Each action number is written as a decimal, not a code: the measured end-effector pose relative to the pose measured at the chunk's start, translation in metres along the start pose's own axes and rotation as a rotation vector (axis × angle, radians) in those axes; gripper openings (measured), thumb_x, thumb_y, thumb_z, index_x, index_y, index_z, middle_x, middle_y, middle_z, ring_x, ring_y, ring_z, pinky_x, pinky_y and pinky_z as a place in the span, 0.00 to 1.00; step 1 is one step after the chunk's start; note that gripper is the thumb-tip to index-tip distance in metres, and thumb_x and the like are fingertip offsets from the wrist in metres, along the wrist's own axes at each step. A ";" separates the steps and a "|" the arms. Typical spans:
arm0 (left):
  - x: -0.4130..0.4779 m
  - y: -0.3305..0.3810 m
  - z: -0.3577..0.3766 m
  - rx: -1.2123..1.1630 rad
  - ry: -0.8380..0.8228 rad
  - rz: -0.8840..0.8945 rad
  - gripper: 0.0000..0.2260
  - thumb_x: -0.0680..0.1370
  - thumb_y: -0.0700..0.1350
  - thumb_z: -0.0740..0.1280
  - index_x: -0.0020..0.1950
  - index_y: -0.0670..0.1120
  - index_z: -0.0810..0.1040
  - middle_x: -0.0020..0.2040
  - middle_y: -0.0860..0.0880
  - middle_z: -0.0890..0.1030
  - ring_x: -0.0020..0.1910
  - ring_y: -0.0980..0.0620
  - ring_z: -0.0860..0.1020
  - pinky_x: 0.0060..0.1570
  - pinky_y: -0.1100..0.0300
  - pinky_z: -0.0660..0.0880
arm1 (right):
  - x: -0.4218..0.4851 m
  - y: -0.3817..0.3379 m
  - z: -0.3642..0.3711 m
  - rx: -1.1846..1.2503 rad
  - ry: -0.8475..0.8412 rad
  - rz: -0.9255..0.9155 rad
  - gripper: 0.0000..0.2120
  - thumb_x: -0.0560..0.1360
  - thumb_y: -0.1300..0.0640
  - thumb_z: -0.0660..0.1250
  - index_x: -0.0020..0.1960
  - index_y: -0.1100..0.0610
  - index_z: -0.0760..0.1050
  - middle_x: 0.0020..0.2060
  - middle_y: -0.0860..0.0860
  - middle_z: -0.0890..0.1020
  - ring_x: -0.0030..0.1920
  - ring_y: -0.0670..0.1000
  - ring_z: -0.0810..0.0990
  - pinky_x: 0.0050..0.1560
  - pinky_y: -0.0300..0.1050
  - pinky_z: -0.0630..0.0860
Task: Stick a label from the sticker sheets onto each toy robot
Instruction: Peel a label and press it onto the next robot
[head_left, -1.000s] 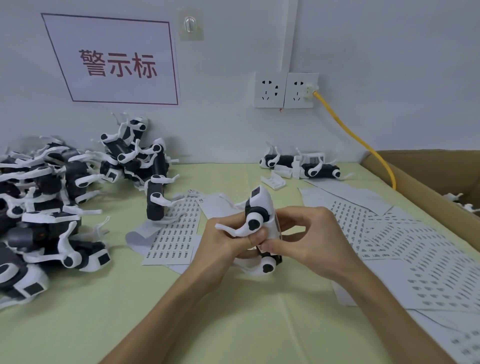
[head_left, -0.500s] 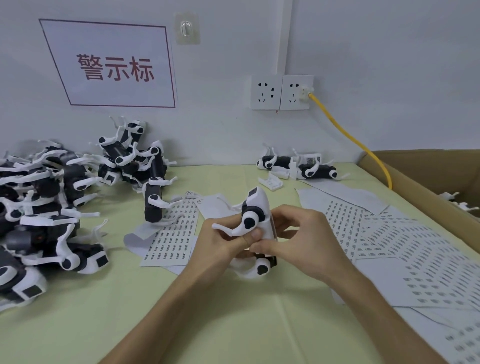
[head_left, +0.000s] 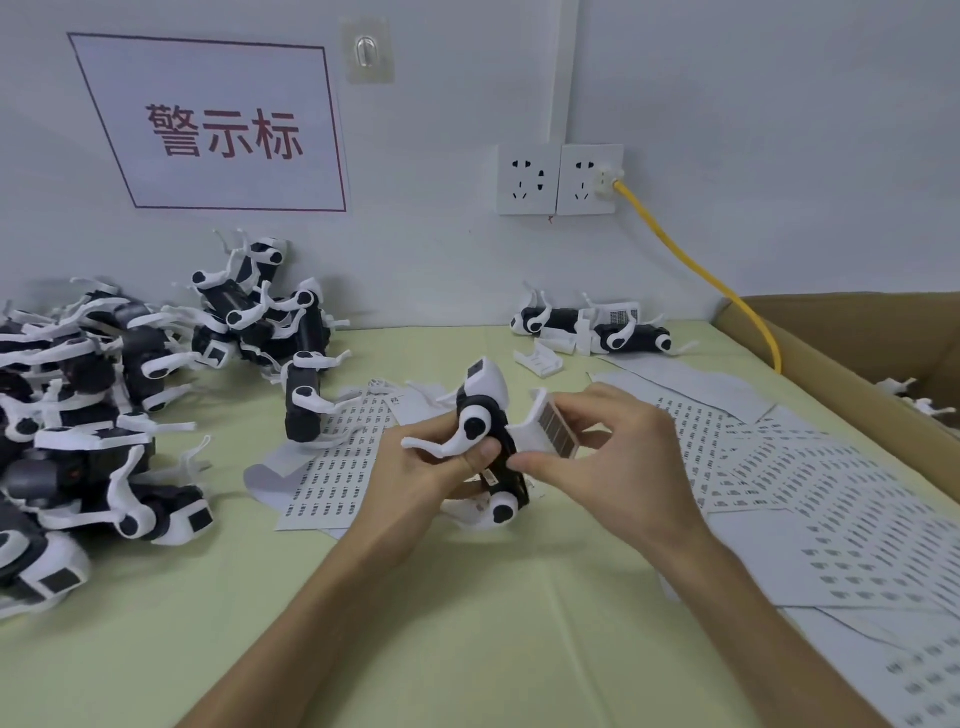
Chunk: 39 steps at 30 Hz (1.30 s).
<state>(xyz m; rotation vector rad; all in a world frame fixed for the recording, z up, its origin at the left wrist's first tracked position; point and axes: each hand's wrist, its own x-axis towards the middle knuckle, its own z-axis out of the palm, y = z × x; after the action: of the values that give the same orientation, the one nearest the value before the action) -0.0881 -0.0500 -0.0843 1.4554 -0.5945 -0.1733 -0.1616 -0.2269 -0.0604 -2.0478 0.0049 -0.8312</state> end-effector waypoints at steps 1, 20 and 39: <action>0.001 0.000 -0.002 -0.030 0.010 -0.024 0.06 0.75 0.45 0.73 0.46 0.44 0.86 0.43 0.43 0.86 0.45 0.47 0.85 0.47 0.48 0.85 | 0.001 0.001 -0.002 0.004 0.028 -0.020 0.20 0.60 0.55 0.86 0.50 0.53 0.87 0.39 0.47 0.83 0.42 0.49 0.83 0.48 0.50 0.82; 0.002 0.013 0.005 -0.558 0.029 -0.349 0.24 0.76 0.64 0.69 0.59 0.46 0.86 0.61 0.43 0.85 0.59 0.46 0.84 0.39 0.62 0.81 | 0.033 0.010 0.011 0.231 -0.287 0.313 0.06 0.80 0.50 0.68 0.52 0.49 0.84 0.46 0.46 0.86 0.46 0.46 0.85 0.49 0.43 0.81; -0.005 0.009 0.014 -0.348 -0.161 -0.207 0.30 0.78 0.62 0.64 0.65 0.37 0.79 0.56 0.31 0.82 0.54 0.34 0.83 0.52 0.49 0.81 | 0.004 -0.007 0.018 0.635 -0.278 0.410 0.18 0.69 0.47 0.73 0.41 0.60 0.72 0.35 0.51 0.80 0.36 0.48 0.79 0.38 0.39 0.73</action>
<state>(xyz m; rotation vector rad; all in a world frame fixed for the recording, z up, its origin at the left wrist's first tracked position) -0.1011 -0.0591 -0.0771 1.1683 -0.5129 -0.5350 -0.1512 -0.2108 -0.0596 -1.4676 0.0053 -0.2381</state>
